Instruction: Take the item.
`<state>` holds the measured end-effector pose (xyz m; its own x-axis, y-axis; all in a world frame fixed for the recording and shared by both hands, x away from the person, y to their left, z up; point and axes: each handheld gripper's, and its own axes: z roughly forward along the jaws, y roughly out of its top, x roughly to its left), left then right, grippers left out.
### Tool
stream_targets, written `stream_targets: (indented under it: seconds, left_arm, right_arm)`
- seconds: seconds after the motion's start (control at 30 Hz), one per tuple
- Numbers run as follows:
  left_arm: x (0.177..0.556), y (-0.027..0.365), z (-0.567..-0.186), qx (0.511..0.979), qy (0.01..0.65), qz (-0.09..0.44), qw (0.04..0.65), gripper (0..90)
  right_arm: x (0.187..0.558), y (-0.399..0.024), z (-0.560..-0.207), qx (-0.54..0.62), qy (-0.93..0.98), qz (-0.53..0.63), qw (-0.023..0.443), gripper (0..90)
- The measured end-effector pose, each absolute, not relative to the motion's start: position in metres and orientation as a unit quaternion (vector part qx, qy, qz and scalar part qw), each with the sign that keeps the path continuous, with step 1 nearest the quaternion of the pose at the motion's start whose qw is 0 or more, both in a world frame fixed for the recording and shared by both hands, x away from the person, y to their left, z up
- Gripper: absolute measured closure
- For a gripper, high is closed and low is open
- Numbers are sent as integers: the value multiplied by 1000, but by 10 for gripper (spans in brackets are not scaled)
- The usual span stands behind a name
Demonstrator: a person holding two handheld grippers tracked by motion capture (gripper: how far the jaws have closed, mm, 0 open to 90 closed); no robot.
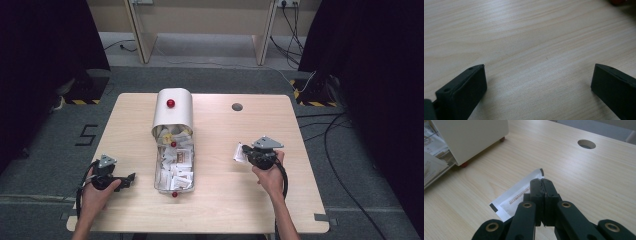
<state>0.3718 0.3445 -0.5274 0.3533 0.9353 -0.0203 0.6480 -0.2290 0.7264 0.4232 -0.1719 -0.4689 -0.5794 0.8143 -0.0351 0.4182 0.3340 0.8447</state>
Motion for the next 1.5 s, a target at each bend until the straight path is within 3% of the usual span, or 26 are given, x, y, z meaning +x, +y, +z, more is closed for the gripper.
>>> stream_targets:
  seconds: [0.73,1.5]
  left_arm:
    - [372,344,-527,753,526,218,330,0]
    - [372,344,-527,753,526,218,330,0]
  right_arm:
    - [433,-180,-481,413,776,416,233,891]
    - [441,-156,-497,398,797,399,217,886]
